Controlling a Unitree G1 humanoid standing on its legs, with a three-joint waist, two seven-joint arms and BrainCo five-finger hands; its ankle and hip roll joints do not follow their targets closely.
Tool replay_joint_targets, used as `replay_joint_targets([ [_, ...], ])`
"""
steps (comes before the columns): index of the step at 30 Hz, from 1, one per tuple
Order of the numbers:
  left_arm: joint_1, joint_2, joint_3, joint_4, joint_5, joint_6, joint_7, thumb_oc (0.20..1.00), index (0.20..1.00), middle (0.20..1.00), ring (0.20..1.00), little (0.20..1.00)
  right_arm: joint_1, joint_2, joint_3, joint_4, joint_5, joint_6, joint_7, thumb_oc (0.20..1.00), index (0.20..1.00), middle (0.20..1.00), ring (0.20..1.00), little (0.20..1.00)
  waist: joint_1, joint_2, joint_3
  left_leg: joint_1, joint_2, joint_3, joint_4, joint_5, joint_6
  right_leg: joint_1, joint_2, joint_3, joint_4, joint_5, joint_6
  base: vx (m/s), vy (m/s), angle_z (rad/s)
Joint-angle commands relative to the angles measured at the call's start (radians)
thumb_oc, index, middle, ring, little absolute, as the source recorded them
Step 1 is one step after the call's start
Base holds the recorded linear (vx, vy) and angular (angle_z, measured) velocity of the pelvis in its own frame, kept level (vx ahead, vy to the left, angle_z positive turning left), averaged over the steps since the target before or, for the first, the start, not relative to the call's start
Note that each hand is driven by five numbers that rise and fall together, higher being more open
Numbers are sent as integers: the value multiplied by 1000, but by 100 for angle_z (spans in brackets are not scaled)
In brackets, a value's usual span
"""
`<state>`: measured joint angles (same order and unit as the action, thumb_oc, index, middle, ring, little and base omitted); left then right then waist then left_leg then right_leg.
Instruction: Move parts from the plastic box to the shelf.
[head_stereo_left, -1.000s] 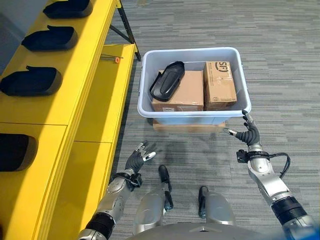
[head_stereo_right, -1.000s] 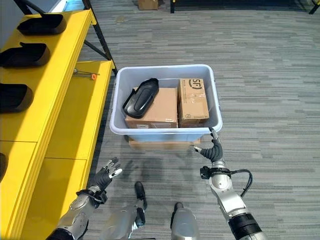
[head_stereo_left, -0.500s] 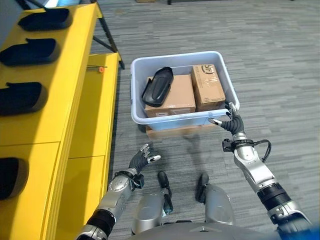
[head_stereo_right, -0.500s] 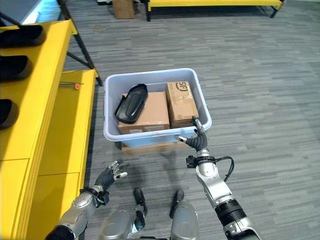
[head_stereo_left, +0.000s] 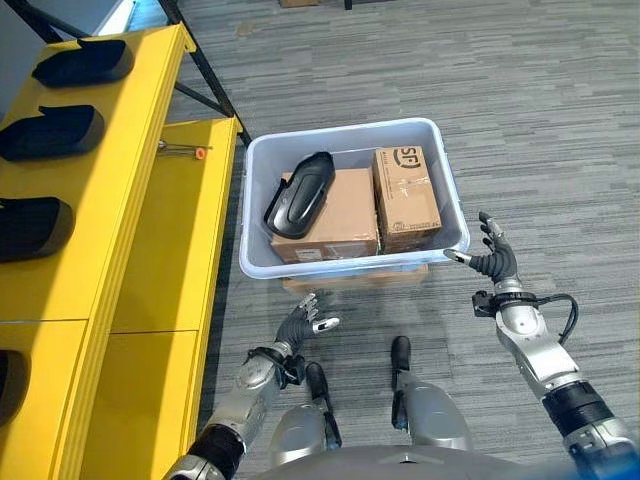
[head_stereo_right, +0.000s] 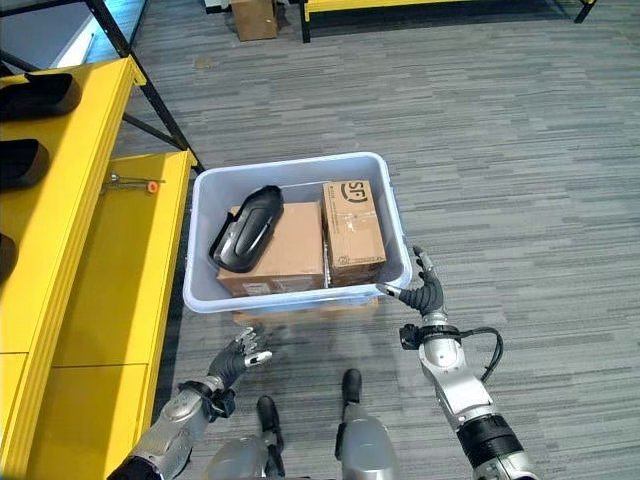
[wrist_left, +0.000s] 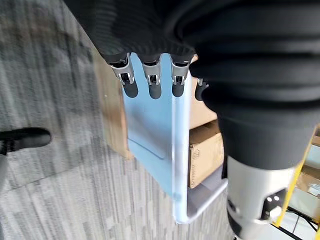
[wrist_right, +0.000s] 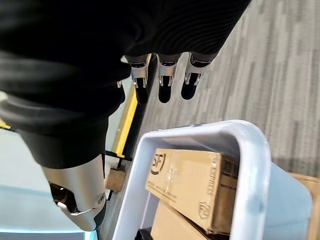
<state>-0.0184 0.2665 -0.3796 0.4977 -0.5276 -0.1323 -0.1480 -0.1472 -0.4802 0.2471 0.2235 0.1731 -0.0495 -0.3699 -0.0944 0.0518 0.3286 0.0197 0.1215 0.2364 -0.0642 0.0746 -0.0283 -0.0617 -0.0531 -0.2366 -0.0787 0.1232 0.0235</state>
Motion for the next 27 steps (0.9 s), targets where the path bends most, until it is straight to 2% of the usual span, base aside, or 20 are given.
replay_joint_targets([
  [1,0,27,2,-21,30,-3,-20,1000,1000,1000,1000,1000,-14,12,-1,-46,-28,-63,-35,1000,1000,1000,1000,1000,4,-55,-12,19,-72,29,121,-178,45,-48,-61,46,157,-112,47,107,-199,7],
  [4,-2,28,4,-16,29,-4,-11,1000,1000,1000,1000,1000,-10,3,-11,-53,-6,-74,-27,1000,1000,1000,1000,1000,-5,-49,-13,19,-69,41,159,-194,43,-47,-58,35,193,-141,30,77,-137,7],
  [6,-9,31,8,-12,8,-9,-1,1000,1000,1000,1000,1000,-4,-7,-29,-66,22,-75,6,1000,1000,1000,1000,1000,-18,-36,-14,27,-65,63,218,-245,39,-38,-63,17,224,-182,22,122,-123,5],
  [7,-13,33,11,-10,1,-10,-5,1000,1000,1000,1000,1000,-2,-10,-33,-70,23,-80,12,1000,1000,1000,1000,1000,-19,-35,-11,17,-57,74,257,-234,32,-37,-64,10,230,-188,14,94,-137,9],
  [9,-23,36,22,-7,-10,-1,-10,1000,1000,1000,1000,1000,-3,-14,-32,-77,12,-97,20,1000,1000,1000,1000,1000,-18,-34,7,-52,-17,70,410,-180,0,-23,-55,7,238,-208,-14,40,-156,13],
  [10,-26,35,29,-1,-15,3,-8,1000,1000,1000,1000,1000,-9,-11,-29,-78,18,-94,22,1000,1000,1000,1000,1000,-17,-33,15,-74,3,60,431,-149,-13,-20,-52,9,246,-214,-18,72,-42,17],
  [11,-28,30,37,7,-22,9,-9,1000,1000,1000,1000,1000,-20,-11,-28,-79,25,-93,24,1000,1000,1000,1000,1000,-15,-28,24,-83,31,52,398,-101,-32,-19,-49,9,260,-224,-19,80,88,12],
  [12,-29,24,40,17,-21,5,-14,1000,1000,1000,1000,1000,-29,-12,-27,-81,27,-85,26,1000,1000,1000,1000,1000,-17,-24,24,-76,49,50,355,-76,-41,-23,-53,9,266,-227,-17,40,197,16],
  [14,-30,15,42,26,-21,-1,-24,1000,1000,1000,1000,1000,-50,-23,-23,-90,37,-73,22,1000,1000,1000,1000,1000,-18,-16,23,-86,106,36,232,49,-60,-33,-64,8,268,-220,-25,65,373,22],
  [15,-35,7,37,38,-33,-7,-35,1000,1000,1000,1000,1000,-74,-38,-13,-102,61,-49,22,1000,1000,1000,1000,1000,-21,-10,29,-112,164,12,173,135,-83,-28,-83,21,278,-235,-30,227,613,30],
  [16,-41,3,34,53,-51,-7,-42,1000,1000,1000,1000,1000,-97,-48,-10,-90,58,-46,23,1000,1000,1000,1000,1000,-25,-7,30,-108,167,10,159,93,-88,-25,-113,27,305,-264,-20,153,537,26],
  [17,-44,2,35,54,-52,-3,-42,1000,1000,1000,1000,1000,-102,-48,-10,-88,57,-44,24,1000,1000,1000,1000,1000,-25,-4,33,-116,173,18,160,100,-81,-35,-114,23,311,-256,-25,96,326,14],
  [19,-52,2,30,66,-48,-5,-46,1000,1000,1000,1000,1000,-115,-50,-8,-81,91,-30,34,1000,1000,1000,1000,1000,-31,2,36,-99,170,42,158,69,-80,-47,-135,17,347,-268,-17,60,237,-13],
  [21,-52,0,19,62,-53,8,-48,1000,1000,1000,1000,1000,-117,-42,-9,-78,47,-36,6,1000,1000,1000,1000,1000,-32,11,41,-78,151,53,153,26,-77,-58,-150,10,380,-273,-8,133,252,-28],
  [23,-48,-5,8,61,-71,-2,-53,1000,1000,1000,1000,1000,-124,-30,-11,-79,0,-49,-21,1000,1000,1000,1000,1000,-25,21,52,-53,114,52,132,-27,-65,-71,-161,21,384,-255,15,129,241,-4],
  [27,-48,5,-5,35,-89,-22,-30,1000,1000,1000,1000,1000,-185,-27,-8,-94,-54,-67,-29,1000,1000,1000,1000,1000,2,21,80,-70,83,34,119,-44,-51,-96,-168,24,356,-224,38,13,126,17],
])
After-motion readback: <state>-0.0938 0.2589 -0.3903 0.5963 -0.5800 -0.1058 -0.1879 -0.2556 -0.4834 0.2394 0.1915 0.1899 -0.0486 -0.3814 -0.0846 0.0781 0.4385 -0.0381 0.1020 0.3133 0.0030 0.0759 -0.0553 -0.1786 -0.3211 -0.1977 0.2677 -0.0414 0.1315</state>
